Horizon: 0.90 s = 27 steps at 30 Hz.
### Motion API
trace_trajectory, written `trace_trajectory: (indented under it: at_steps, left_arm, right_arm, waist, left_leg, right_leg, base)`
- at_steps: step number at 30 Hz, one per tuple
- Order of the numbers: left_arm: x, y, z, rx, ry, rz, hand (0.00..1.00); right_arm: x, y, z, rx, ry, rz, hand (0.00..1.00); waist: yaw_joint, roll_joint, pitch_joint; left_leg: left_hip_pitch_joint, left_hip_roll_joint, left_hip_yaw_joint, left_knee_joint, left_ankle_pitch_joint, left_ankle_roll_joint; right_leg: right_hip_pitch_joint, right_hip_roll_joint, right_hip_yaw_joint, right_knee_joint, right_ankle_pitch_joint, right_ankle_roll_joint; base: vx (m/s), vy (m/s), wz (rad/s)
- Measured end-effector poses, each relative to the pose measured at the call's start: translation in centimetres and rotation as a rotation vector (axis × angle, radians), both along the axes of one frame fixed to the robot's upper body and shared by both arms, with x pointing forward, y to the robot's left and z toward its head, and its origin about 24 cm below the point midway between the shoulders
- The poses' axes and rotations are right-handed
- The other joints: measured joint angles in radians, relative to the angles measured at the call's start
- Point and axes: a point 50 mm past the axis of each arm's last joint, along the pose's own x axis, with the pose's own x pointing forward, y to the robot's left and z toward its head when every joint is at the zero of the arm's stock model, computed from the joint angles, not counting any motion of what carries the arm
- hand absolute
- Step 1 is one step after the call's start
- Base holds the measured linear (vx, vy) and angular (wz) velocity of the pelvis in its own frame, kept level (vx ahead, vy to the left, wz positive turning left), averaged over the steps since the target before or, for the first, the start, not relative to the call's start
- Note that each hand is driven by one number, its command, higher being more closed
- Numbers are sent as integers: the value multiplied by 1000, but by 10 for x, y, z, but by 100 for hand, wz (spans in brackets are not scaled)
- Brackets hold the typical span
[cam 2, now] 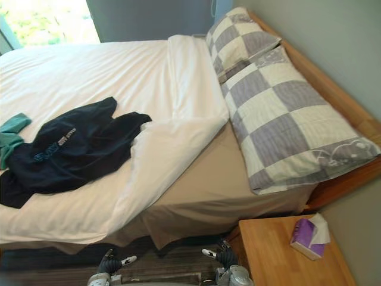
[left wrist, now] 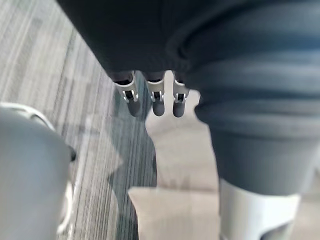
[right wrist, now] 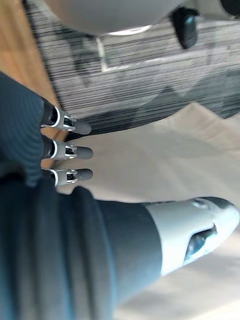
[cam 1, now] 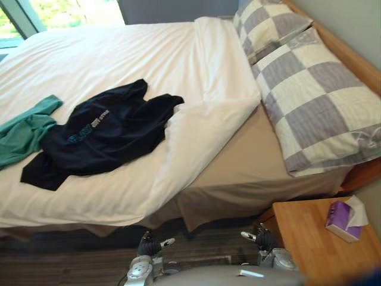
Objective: Tidy the bed and pick cloth on bed and put in laundry
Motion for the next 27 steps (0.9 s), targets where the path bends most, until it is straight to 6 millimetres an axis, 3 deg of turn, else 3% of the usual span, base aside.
trace_trajectory:
  at_steps: [1, 4, 8, 10, 13, 15, 17, 20, 24, 27]
  left_arm:
    - [0, -2, 0, -1, 5, -36, 0]
    - [0, -13, -3, -19, 30, -109, 0]
    - [2, -23, -4, -40, 45, -170, 0]
    - [2, -23, -5, -32, 55, -204, 0]
    - [2, -20, -5, -24, 78, -212, 0]
    - [1, -18, -6, -19, 88, -210, 0]
    - [0, -9, -5, 3, 97, -207, 0]
    - [-3, -7, -6, -2, 116, -188, 0]
    - [-6, -5, -8, 8, 145, -145, 0]
    - [-8, -5, -10, 13, 175, -107, 0]
  right_arm:
    - [-9, -5, -3, 0, 27, -45, 0]
    - [-11, -23, -1, -56, 21, -80, 0]
    - [-15, -30, -2, -72, 22, -107, 0]
    - [-14, -30, -1, -73, 9, -120, 0]
    - [-12, -30, 0, -80, -7, -123, 0]
    - [-13, -27, -1, -61, -10, -151, 0]
    - [-17, -17, -3, -2, -1, -218, 0]
    - [-28, -12, -7, 49, 34, -343, 0]
    - [-40, -20, -10, 26, 72, -488, 0]
    - [-58, -41, -8, -54, 73, -647, 0]
  waist:
    - [-10, 1, -8]
    - [-18, 34, -5]
    - [-19, 55, -14]
    - [-28, 49, -15]
    - [-39, 45, -13]
    - [-42, 28, -9]
    - [-43, 4, -13]
    - [-44, -8, -21]
    - [-46, -1, -18]
    - [-51, 16, -21]
  left_leg:
    - [24, -3, 5, -46, 25, -9]
    - [57, -16, -1, -132, 78, -17]
    - [88, -23, -13, -189, 84, -20]
    - [84, -35, -31, -212, 78, -15]
    - [70, -51, -30, -220, 54, -14]
    - [69, -71, -29, -220, 46, -3]
    - [69, -80, -29, -220, 44, 1]
    - [79, -79, -10, -220, 44, 2]
    - [101, -70, 27, -220, 45, 2]
    - [96, -60, 40, -225, 46, 1]
  right_leg:
    - [-1, 3, -12, 13, 0, 1]
    - [-1, 9, -21, 19, 0, 1]
    - [6, 18, -37, 39, -2, 4]
    - [-28, 6, -37, 82, -20, 23]
    - [-55, -17, -37, 110, -41, 25]
    - [-55, -27, -31, 95, -42, 25]
    - [-32, -28, -15, 50, -30, 36]
    - [-13, -22, -2, 15, 3, 34]
    - [-3, -6, 52, -3, 26, 25]
    - [-22, 10, 85, -3, 38, 18]
  base:
    - [60, -154, 30]
    - [28, -75, 14]
    - [11, -4, 19]
    - [6, 53, 25]
    - [19, 93, 12]
    - [-1, 82, 2]
    - [3, 83, -4]
    - [10, 46, -16]
    - [-33, 1, -29]
    - [-127, -23, -27]
